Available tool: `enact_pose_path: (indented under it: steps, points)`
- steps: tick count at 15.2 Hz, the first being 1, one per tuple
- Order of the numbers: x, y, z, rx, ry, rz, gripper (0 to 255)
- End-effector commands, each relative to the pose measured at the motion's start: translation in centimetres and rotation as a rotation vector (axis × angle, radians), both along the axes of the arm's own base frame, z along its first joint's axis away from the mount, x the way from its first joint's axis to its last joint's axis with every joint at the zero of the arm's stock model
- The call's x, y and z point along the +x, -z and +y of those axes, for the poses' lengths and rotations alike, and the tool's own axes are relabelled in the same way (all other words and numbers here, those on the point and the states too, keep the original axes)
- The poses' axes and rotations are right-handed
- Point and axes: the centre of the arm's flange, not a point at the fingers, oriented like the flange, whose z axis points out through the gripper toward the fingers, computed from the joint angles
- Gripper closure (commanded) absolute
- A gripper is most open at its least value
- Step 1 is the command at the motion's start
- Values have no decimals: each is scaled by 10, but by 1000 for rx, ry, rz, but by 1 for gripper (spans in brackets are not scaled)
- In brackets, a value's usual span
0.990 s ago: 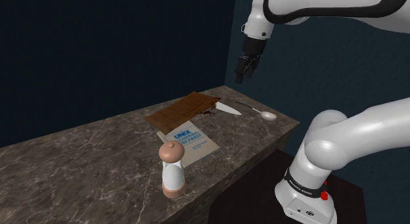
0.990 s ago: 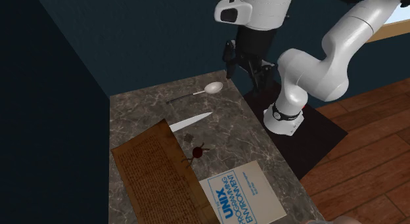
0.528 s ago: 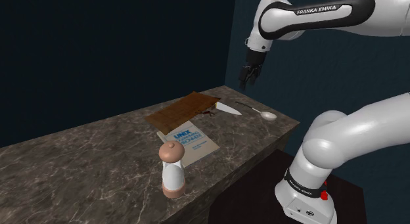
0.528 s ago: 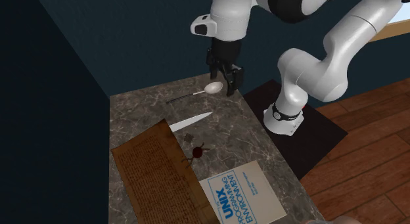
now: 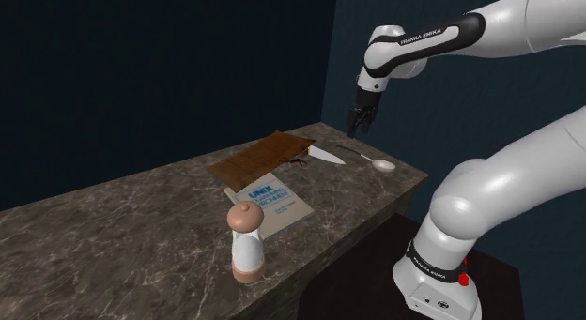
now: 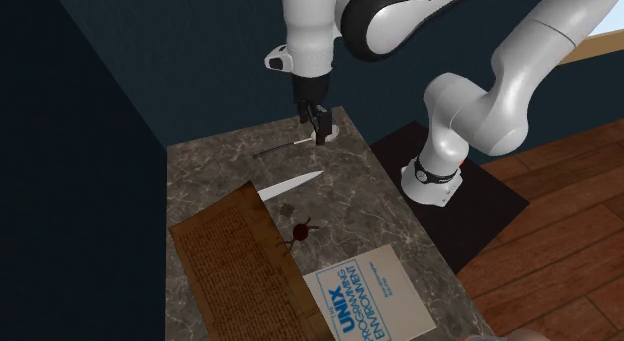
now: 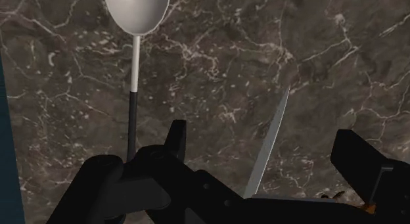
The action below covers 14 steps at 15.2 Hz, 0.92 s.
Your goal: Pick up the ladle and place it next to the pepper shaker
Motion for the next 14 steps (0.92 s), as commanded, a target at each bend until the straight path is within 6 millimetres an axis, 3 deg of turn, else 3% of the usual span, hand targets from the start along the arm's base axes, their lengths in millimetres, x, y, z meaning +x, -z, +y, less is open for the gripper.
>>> enact_pose_path:
  steps: [1, 9, 14]
  points:
    - [-2, 17, -20, 7, 20, 7, 0]
    - [-8, 87, -103, 35, 99, 39, 0]
    - [-8, 112, -105, 37, 103, 40, 0]
